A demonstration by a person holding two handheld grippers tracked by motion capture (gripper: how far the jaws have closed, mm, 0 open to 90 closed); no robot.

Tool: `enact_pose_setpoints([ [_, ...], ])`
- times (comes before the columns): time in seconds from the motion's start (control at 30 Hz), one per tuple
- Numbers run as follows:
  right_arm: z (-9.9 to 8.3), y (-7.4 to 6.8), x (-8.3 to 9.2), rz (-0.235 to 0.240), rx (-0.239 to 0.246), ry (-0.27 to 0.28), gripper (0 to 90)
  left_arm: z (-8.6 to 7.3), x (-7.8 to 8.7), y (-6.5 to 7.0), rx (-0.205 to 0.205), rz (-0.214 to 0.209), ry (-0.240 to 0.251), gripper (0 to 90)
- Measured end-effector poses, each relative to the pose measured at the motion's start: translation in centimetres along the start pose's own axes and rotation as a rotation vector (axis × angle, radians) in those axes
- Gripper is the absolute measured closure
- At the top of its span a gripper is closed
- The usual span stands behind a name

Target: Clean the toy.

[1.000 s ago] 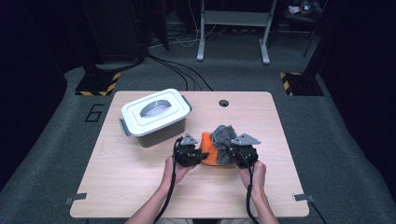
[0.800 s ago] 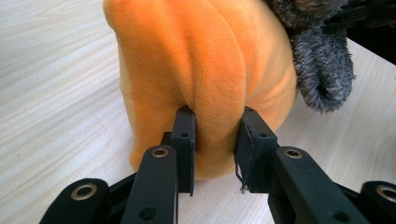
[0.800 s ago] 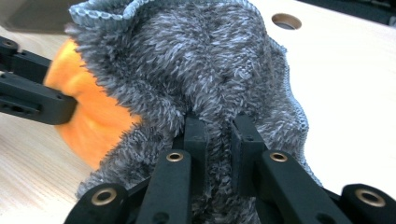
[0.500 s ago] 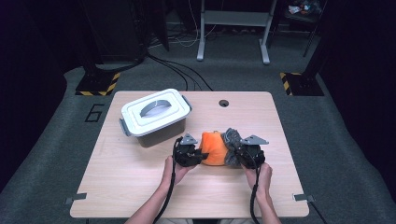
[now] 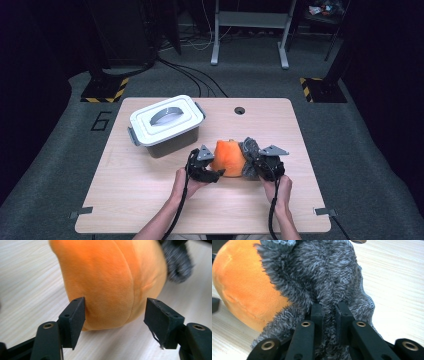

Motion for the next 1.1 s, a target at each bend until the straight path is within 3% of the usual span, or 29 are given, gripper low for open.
enact_pose_setpoints([
  [0.03,0.1,-0.1,0.0,0.0,-0.007,0.003,79.2,0.0,-0.2,0.1,-0.015,0.017,-0.009,33.8],
  [0.1,0.2,-0.2,0.1,-0.001,0.007,0.005,79.3,0.1,-0.4,0.1,-0.031,0.046,-0.012,44.9],
  [0.17,0.2,-0.2,0.2,-0.007,0.011,0.011,79.3,0.3,-0.3,0.0,-0.004,0.042,0.008,59.5],
  [0.27,0.5,-0.2,0.8,-0.01,0.009,0.031,79.3,0.4,0.0,-0.2,0.061,0.012,0.022,68.8],
  [0.37,1.2,-0.8,1.7,-0.007,0.021,0.064,79.3,0.7,0.2,-0.3,0.142,-0.022,0.046,70.4],
  [0.47,2.3,-2.0,2.5,-0.001,0.062,0.082,79.2,1.1,0.4,0.0,0.183,-0.05,0.054,70.6],
  [0.6,3.4,-3.9,2.8,0.016,0.12,0.094,79.2,1.4,0.5,0.5,0.203,-0.086,0.056,70.5],
  [0.73,3.2,-5.0,2.0,0.0,0.173,0.052,79.3,1.2,0.3,0.2,0.199,-0.078,0.038,70.5],
  [0.77,3.1,-4.9,1.6,-0.003,0.185,0.043,79.3,1.1,0.2,0.1,0.204,-0.078,0.037,70.5],
  [0.93,2.7,-3.8,1.0,-0.006,0.146,0.03,79.4,0.9,0.1,-0.3,0.215,-0.084,0.034,70.5],
  [1.1,1.4,-1.8,0.8,-0.029,0.099,-0.002,79.3,0.8,0.0,-0.4,0.227,-0.091,0.04,70.1],
])
Point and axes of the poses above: each handheld gripper's, and its own axes: x roughly backward along the jaws, z roughly out of its top, y roughly to its right, the point moved 9 cm from there along -x, roughly forward along the jaws, and after that the axes turned 3 degrees about x, right-handed, at the moved point
